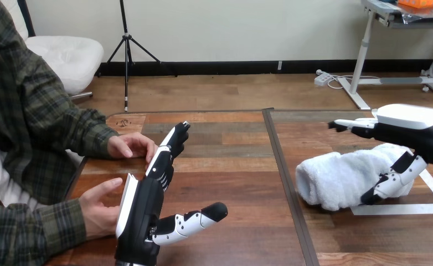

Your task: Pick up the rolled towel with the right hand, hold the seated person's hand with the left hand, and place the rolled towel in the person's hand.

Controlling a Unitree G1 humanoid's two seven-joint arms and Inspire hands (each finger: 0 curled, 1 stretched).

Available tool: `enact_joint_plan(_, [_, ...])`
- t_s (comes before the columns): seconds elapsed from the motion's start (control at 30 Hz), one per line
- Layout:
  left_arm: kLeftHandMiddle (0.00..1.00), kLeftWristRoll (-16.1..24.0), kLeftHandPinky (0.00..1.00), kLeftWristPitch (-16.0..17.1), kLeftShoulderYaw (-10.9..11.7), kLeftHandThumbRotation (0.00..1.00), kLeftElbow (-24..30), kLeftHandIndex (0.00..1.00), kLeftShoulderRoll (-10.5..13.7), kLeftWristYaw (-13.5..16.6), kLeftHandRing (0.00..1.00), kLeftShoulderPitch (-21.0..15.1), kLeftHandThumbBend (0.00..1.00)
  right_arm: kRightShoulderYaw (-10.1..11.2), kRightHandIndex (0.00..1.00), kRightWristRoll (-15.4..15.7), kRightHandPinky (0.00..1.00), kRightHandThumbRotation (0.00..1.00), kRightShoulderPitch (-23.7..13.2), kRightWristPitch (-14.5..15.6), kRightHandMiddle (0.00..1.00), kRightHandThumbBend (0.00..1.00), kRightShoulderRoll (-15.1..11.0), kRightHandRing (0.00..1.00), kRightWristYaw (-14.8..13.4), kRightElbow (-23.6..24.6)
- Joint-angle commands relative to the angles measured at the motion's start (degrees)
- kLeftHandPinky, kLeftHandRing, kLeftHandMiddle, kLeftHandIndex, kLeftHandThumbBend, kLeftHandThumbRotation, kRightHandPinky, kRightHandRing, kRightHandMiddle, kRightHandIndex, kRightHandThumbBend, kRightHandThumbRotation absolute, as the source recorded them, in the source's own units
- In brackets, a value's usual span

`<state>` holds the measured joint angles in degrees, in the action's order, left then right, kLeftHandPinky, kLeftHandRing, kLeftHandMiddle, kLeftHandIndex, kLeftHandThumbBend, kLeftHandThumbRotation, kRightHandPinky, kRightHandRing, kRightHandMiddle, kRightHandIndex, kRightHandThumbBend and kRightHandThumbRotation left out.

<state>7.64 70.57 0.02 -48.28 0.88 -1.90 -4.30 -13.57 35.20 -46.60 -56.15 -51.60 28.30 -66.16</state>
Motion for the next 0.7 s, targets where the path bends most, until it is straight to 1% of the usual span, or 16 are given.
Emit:
enact_joint_plan(0.0, [0.94, -0.22, 0.93, 0.87, -0.88, 0.48, 3.86, 0.91, -0.08, -0.06, 0.94, -0.85, 1.00, -2.92, 1.00, 3.52, 0.99, 0.51, -7.04, 1.71, 0.97, 1.00, -1.67, 1.00, -4.10, -0.90])
enact_joint_plan(0.13, [0.94, -0.44, 0.93, 0.85, -1.14, 0.48, 4.46, 0.91, -0.03, -0.21, 0.94, -0.42, 1.00, -4.96, 1.00, 6.32, 0.99, 0.52, -8.36, 2.33, 0.97, 1.00, -1.34, 1.00, -7.07, -1.78])
enact_joint_plan(0.23, [0.94, -0.60, 0.93, 0.70, -1.39, 0.48, 5.07, 0.91, 0.10, -0.35, 0.94, 0.00, 1.00, -6.48, 1.00, 8.32, 1.00, 0.52, -9.24, 2.87, 0.97, 1.00, -1.23, 1.00, -9.88, -2.50])
enact_joint_plan(0.3, [0.94, -0.91, 0.93, 0.55, -1.69, 0.47, 5.56, 0.91, 0.23, -0.55, 0.94, 0.29, 1.00, -7.59, 1.00, 9.67, 1.00, 0.53, -9.90, 3.66, 0.97, 1.00, -0.94, 1.00, -11.53, -3.06])
enact_joint_plan(0.4, [0.94, -1.34, 0.93, 0.31, -2.03, 0.47, 6.23, 0.91, 0.37, -0.81, 0.94, 0.74, 1.00, -8.59, 1.00, 10.76, 1.00, 0.53, -10.53, 4.74, 0.97, 1.00, -0.46, 1.00, -13.28, -3.83])
enact_joint_plan(0.53, [0.94, -2.26, 0.94, 0.03, -2.47, 0.46, 7.19, 0.91, 0.33, -1.35, 0.94, 1.34, 1.00, -9.54, 1.00, 11.52, 1.00, 0.52, -11.16, 5.90, 0.96, 1.00, 0.19, 1.00, -14.82, -4.72])
enact_joint_plan(0.67, [0.94, -3.49, 0.94, 0.09, -3.04, 0.45, 7.98, 0.91, 0.38, -2.25, 0.94, 1.88, 1.00, -11.14, 0.99, 12.99, 0.99, 0.52, -11.69, 7.35, 0.95, 1.00, 1.13, 1.00, -17.58, -5.50])
